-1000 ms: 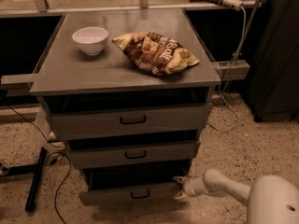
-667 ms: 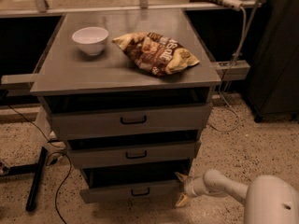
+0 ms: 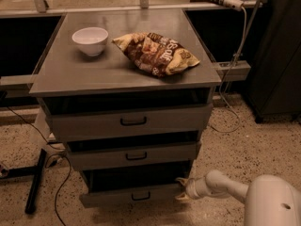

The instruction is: Open bottom drawer

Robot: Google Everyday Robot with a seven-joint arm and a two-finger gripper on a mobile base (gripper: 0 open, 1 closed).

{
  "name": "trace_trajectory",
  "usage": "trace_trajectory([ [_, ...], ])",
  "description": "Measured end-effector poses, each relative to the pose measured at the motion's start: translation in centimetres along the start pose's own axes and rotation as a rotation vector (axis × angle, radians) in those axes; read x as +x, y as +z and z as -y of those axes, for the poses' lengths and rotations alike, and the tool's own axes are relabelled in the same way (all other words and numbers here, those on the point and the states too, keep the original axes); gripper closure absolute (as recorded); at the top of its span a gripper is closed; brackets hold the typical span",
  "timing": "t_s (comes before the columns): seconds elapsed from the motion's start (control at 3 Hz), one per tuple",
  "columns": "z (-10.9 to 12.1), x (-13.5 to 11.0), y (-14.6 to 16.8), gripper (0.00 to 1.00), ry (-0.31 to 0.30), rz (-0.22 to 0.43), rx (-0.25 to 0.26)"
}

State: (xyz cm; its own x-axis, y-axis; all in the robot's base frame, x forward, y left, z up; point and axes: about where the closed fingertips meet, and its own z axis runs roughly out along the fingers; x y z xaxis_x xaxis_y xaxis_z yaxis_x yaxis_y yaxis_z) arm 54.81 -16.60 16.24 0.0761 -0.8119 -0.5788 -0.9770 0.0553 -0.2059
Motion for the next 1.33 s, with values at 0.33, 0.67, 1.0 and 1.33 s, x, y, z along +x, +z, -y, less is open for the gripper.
trace_trajectory([
  [0.33,0.18,-0.53,-0.73,0.77,0.000,0.000,0.000],
  [0.67,0.32,-0.91,-1.23,0.99,0.000,0.000,0.000],
  [1.0,0.32,-0.91,-1.24,0.00,0.000,0.000,0.000],
  [1.33,0.31,-0.91,-1.23,0.00,0.000,0.000,0.000],
])
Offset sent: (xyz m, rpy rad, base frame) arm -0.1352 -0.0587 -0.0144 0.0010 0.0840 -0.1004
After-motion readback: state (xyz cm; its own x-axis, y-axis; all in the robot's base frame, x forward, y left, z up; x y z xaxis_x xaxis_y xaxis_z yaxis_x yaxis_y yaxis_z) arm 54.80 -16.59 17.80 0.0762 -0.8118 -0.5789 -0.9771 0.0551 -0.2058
